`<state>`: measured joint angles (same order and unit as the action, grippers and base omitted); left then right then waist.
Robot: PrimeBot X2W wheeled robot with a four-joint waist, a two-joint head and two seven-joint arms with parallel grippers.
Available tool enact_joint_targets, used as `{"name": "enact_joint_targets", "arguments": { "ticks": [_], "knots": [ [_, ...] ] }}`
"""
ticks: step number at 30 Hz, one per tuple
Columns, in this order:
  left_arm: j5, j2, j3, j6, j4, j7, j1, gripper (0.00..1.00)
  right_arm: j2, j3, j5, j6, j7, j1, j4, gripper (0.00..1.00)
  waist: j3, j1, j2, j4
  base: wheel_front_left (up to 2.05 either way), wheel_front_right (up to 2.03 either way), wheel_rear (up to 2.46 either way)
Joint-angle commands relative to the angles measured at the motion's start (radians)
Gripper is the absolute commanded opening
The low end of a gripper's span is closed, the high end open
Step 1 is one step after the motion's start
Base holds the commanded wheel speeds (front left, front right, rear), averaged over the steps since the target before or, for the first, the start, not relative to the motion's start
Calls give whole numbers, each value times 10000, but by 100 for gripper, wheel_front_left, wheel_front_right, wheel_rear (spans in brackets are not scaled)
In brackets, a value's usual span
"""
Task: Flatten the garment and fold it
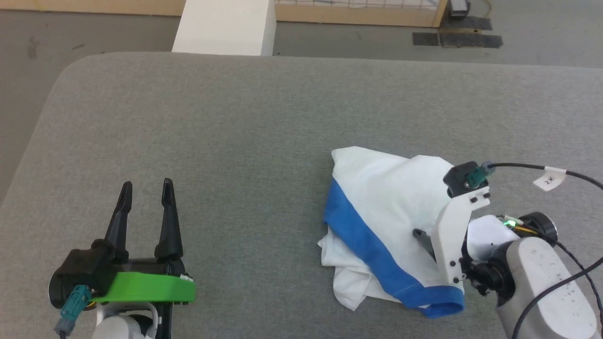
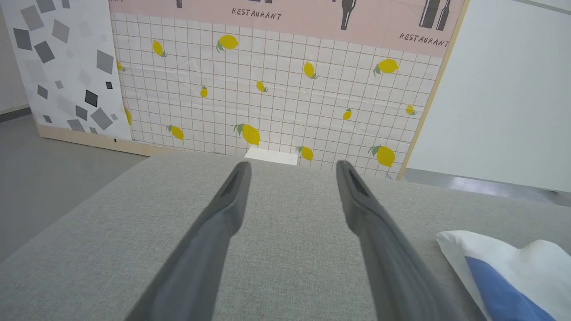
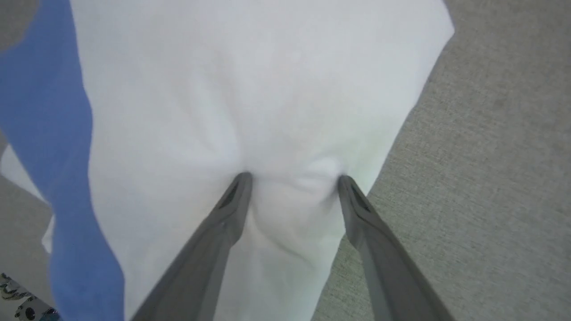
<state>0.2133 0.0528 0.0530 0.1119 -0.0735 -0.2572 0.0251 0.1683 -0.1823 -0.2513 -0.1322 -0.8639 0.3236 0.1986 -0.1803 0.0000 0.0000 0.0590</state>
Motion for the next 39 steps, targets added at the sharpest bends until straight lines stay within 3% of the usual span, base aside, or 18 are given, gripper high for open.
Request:
{"name": "enact_joint_targets", "arguments": {
  "ticks": [1, 9, 10, 11, 12, 15, 20, 24, 29, 39],
  "knots": [
    [51, -26, 16, -81, 4, -45, 119, 100, -94, 40, 113, 15, -92, -209, 216, 100, -67, 0, 0, 112, 0, 0, 0],
    [66, -26, -8, -68, 95, -45, 120, 100, -166, 182, 187, 15, -283, -381, 1100, 100, -24, 0, 0, 292, 0, 0, 0],
    [71, -26, -22, -72, 100, -45, 119, 100, -185, 243, 133, 15, -293, -384, 1197, 45, -14, 0, 0, 304, 0, 0, 0],
    [74, -26, -42, -77, 104, -45, 118, 100, -212, 294, 52, 15, -311, -378, 1308, 18, -4, 0, 0, 319, 0, 0, 0],
    [80, -26, -62, -81, 108, -45, 119, 100, -183, 264, 5, 15, -299, -352, 1380, 2, 7, 0, 0, 332, 0, 0, 0],
    [96, -26, -88, -80, 130, -45, 109, 100, -39, 185, -113, 15, -69, -186, 1404, 0, 25, 0, 0, 327, 0, 0, 0],
    [114, -26, -61, -67, 129, -45, 140, 100, 816, -724, -413, 15, 464, 230, 849, 0, 186, 0, 0, 180, 0, 0, 0],
    [141, -26, -53, -75, 17, -45, 109, 100, 2409, -2077, -746, 15, 258, 548, 51, 0, 176, 0, 0, -329, 0, 0, 0],
    [90, -26, -38, -82, -225, -45, 222, 100, 4468, -3303, -1340, 15, -71, 1320, -749, 0, -293, 0, 0, -1500, 0, 0, 0],
    [-392, 253, -83, 11, -709, -45, 1315, 100, 6162, -2722, -1659, 15, 799, 2820, -420, 0, -2155, 0, 0, -3075, 0, 0, 0]
  ]
}}
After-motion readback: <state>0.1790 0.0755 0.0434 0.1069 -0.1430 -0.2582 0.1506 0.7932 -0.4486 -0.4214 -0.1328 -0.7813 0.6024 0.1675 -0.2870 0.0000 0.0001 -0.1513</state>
